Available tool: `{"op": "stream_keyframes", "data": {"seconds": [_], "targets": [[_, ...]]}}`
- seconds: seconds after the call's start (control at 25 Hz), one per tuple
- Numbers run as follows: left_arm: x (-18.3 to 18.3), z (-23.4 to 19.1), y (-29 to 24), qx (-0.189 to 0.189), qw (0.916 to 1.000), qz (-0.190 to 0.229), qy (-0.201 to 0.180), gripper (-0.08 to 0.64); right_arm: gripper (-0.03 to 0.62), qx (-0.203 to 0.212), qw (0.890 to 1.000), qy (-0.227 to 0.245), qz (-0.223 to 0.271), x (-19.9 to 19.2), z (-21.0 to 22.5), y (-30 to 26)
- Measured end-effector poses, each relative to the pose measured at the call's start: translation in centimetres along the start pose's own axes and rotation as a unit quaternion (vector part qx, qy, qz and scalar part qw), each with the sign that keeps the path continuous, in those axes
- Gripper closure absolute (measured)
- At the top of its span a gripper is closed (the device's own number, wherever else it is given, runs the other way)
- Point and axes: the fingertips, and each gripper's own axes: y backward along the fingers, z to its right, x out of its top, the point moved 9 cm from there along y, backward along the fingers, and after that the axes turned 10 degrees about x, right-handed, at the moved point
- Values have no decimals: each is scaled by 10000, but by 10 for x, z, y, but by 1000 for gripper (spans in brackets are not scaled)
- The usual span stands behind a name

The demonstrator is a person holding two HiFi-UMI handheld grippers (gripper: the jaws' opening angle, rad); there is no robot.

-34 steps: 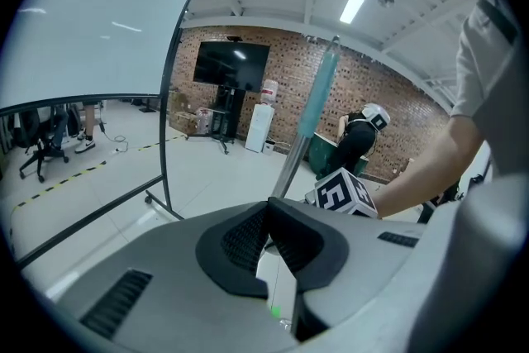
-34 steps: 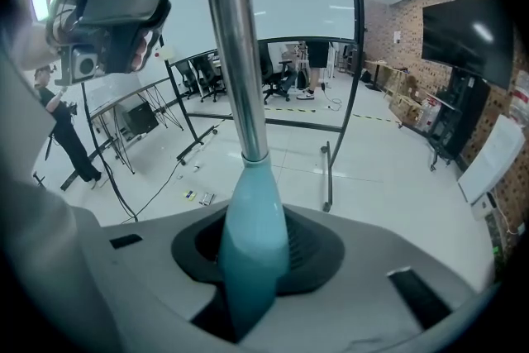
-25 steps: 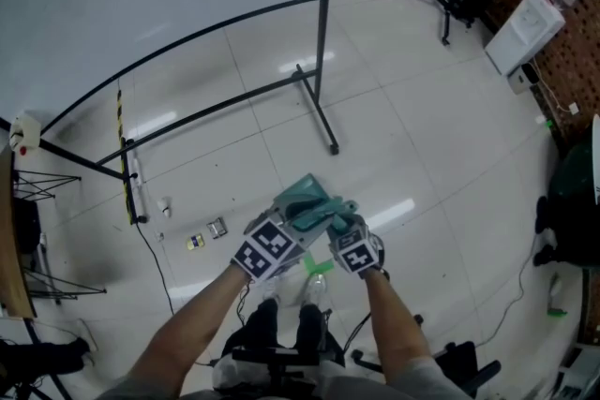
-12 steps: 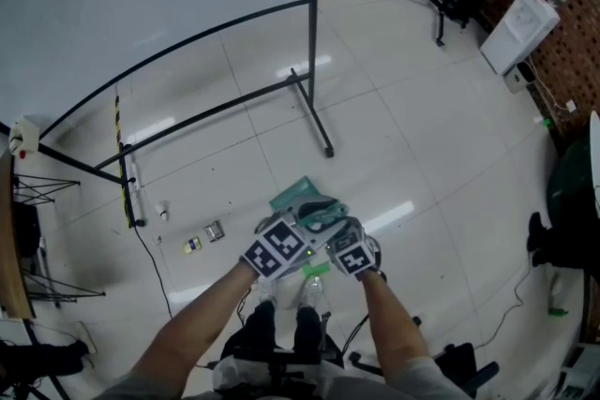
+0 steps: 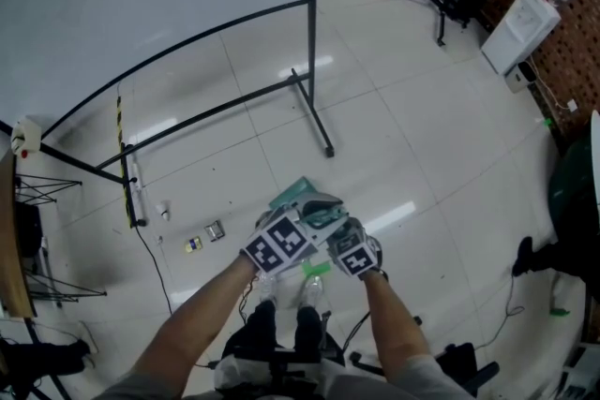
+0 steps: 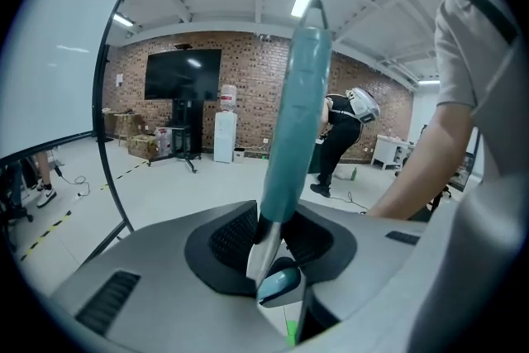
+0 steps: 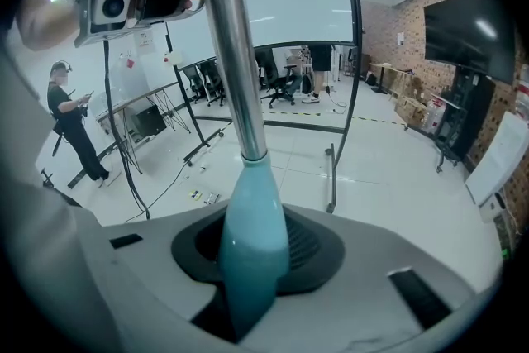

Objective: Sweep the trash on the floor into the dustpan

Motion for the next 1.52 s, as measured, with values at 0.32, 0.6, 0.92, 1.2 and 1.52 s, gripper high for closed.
{"op": "stream_keyframes", "data": {"seconds": [0.32, 0.6, 0.92, 1.2, 1.52], "targets": [[-1, 0, 3, -85, 9999, -50, 19, 463, 494, -44, 9999, 72, 87, -6, 0, 1], [4, -61, 34, 784, 9950, 275, 551, 480, 497, -60, 9997, 11, 223, -25, 5, 13], [-21, -61, 44, 997, 9939, -136, 447, 479, 499, -147, 9997, 46, 200, -22, 6, 17], [-50, -66, 92, 1685, 9828, -215, 724, 479, 506, -50, 9980, 510, 377, -7, -10, 49], [-90, -52, 175, 2734, 9547, -274, 1138, 479, 505, 394, 9913, 1208, 346, 15, -41, 55]]}}
